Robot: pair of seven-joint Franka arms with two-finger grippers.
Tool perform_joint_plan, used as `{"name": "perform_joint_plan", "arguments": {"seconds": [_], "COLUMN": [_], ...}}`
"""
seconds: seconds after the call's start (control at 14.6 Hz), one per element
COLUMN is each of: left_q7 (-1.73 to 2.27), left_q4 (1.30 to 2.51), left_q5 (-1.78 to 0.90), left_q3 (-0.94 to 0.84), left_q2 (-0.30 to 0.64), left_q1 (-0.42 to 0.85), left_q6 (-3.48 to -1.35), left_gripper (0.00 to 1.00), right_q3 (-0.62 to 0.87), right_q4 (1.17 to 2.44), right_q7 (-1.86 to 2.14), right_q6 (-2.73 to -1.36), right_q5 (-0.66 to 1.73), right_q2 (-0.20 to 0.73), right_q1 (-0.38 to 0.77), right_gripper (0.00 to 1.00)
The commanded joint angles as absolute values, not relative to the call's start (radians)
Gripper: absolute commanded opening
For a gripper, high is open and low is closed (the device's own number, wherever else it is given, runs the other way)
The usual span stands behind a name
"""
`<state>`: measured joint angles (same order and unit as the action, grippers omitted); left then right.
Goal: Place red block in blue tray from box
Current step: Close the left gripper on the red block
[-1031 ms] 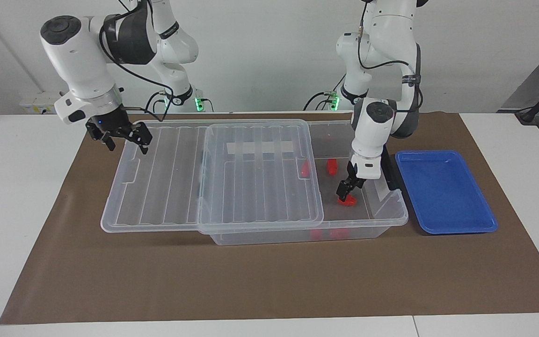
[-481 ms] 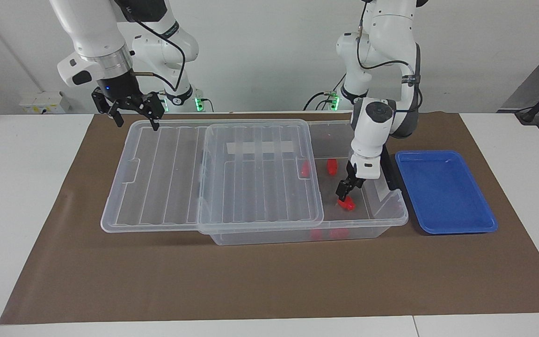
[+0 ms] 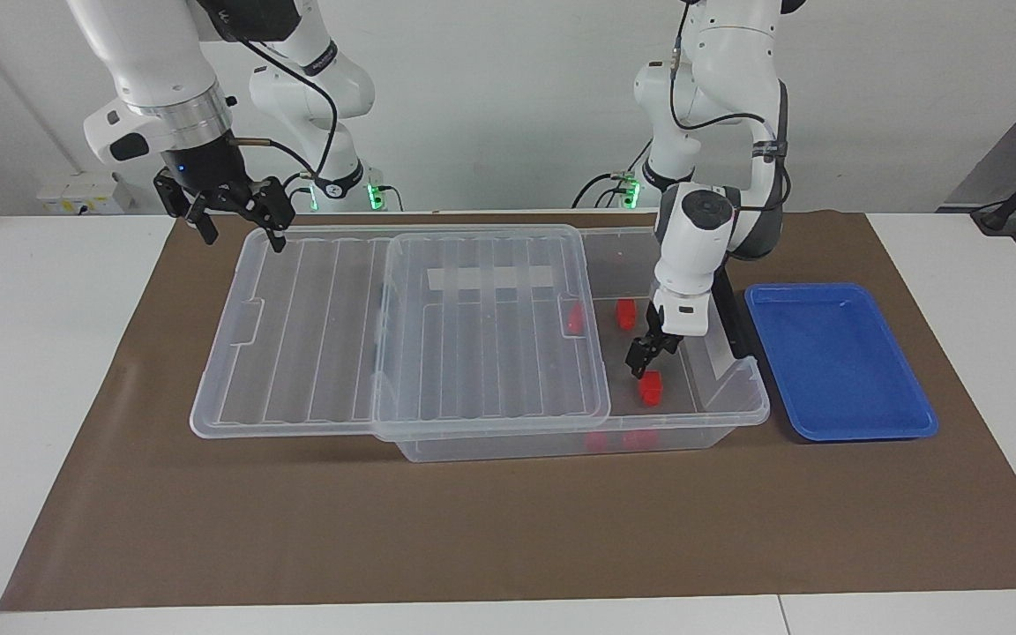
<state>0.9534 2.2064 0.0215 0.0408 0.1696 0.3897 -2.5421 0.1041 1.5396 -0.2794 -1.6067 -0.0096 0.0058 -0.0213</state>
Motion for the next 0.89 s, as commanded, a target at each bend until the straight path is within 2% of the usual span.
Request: {"name": "perform_joint_plan", "arguments": {"seconds": [0.0,0.27,0.69,0.82], "left_q7": [0.948,0.674,0.563,0.470], "left_q4": [2.200,2.149,2.028,2.026], "left_q5": [0.034,0.034,0.198,0.207], "left_q3": [0.052,0.061,0.057,0.057], "left_q2": [0.164,0.184,0.285,0.287], "left_q1": [0.400,0.356,0.362,0.362], "left_q6": [-2.543,-2.537,-2.537,-2.540], "left_gripper": [1.00,1.00,1.00,1.00], "right_q3": [0.106,0.040,0.020,0.017], "right_q4": [1.519,1.516,1.526,1.535], "right_q7": [-0.278,-0.276,-0.221,-0.198], "right_q6": [-1.578,-1.528,-1.508,-1.506], "right_q5": [-0.020,-0.009,-0.002,0.000], "right_q2": [0.020,0.008,0.006,0.005], "right_q1": [-0.032,0.006,0.005,0.006], "right_gripper": [1.00,1.00,1.00,1.00]}}
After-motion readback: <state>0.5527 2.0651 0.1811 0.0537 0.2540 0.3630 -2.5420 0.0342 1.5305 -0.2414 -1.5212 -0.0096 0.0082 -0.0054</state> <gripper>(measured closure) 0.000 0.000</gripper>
